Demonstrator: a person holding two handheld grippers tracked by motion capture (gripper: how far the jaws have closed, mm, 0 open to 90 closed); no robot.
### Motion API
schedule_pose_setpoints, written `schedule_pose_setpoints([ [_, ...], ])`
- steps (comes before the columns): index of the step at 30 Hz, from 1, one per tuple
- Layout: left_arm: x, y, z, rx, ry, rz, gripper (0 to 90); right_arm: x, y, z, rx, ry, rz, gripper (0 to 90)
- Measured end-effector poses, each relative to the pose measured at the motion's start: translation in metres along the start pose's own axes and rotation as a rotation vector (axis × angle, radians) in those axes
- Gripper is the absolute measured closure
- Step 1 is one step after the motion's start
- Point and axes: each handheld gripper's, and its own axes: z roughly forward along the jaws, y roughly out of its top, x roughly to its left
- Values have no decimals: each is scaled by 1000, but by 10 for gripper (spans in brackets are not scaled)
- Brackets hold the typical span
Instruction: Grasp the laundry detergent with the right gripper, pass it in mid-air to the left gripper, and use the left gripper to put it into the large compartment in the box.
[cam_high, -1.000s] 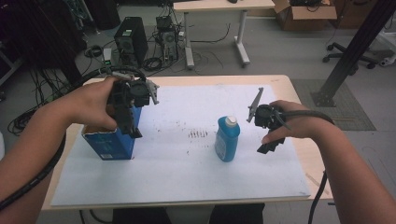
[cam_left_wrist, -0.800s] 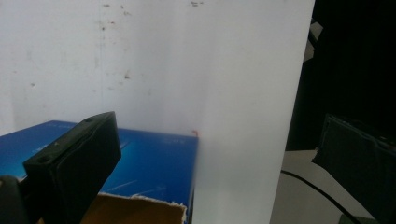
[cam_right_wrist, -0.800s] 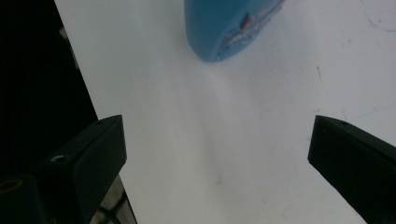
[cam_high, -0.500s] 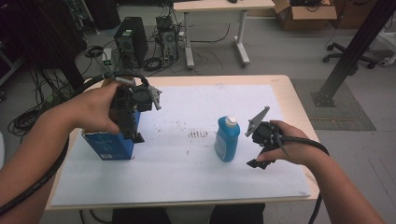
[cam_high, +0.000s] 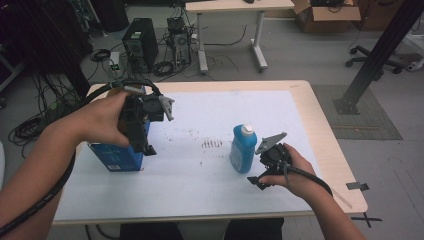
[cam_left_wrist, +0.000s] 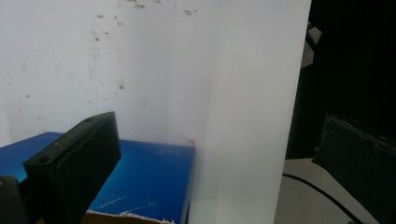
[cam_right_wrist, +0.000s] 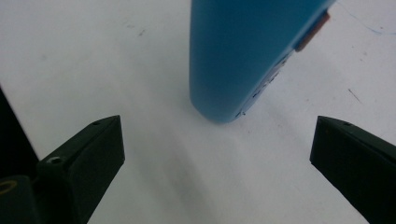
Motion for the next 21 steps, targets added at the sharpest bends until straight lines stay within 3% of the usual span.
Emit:
schedule_pose_setpoints([
  [4,-1,-2,-1,2,0,-4,2,1,-6,8,-64,-40,72,28],
  [11,-2,-4,-1,2,0,-6,2,12,-11,15,-198,-113,133,21],
  [16,-5,-6,0,-36,-4,-1,4,19,-18,23,-335,-186,237,15],
  [21,-6,-5,1,-31,-4,6,4,22,-23,33,-378,-241,285,12],
])
